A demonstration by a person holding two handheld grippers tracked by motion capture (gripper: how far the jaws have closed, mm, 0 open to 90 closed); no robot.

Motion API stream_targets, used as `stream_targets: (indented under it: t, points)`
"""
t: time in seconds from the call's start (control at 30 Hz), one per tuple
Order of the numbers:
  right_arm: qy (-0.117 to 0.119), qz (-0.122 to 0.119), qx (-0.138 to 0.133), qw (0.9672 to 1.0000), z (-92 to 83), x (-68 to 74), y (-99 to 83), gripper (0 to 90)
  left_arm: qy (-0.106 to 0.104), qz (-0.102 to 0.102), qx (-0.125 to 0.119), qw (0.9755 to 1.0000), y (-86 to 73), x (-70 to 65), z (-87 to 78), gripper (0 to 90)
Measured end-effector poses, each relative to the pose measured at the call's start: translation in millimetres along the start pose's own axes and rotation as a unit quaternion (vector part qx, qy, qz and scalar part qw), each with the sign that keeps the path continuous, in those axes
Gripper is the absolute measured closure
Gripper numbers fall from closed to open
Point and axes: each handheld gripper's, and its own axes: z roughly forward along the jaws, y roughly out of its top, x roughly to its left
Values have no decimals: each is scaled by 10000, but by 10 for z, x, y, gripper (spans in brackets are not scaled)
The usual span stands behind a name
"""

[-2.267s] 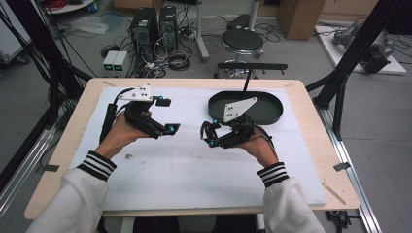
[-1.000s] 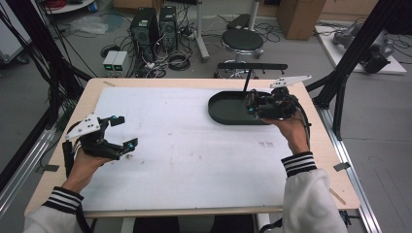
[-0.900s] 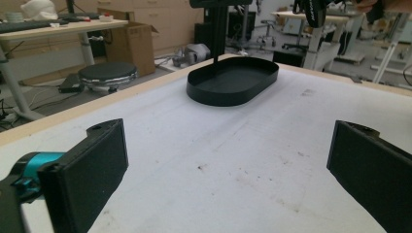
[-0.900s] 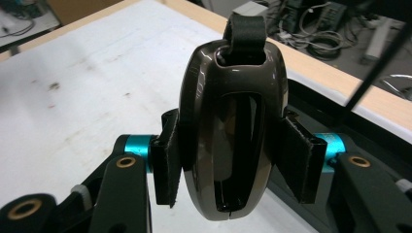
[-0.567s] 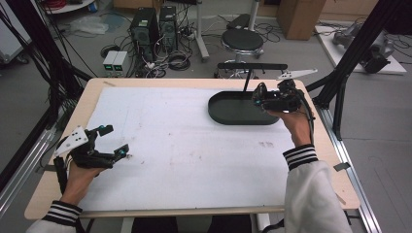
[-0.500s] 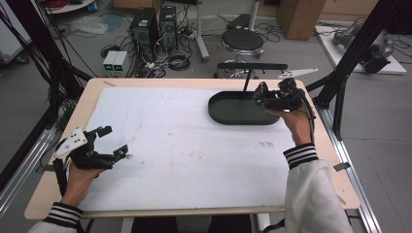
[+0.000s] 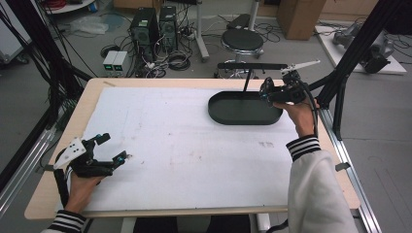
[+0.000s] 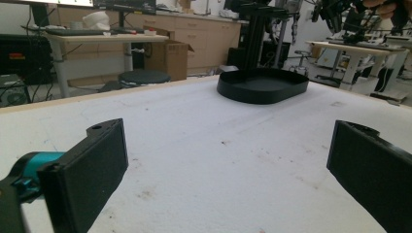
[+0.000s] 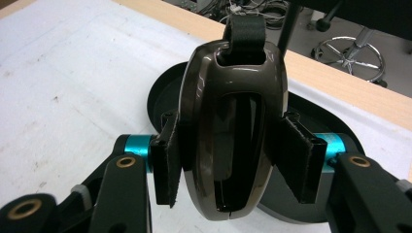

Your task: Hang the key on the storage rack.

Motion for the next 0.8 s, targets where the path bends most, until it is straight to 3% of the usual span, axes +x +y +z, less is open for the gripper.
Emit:
stream_targets:
  t: [0.43, 0.8]
  points:
    - [-254, 99, 93, 9996, 32, -160, 80, 482, 38, 34, -42, 10000, -148, -5, -11, 17]
    - [-359, 135, 130, 9992, 131, -243, 240, 482, 132, 101, 2, 9999, -152, -22, -2, 17]
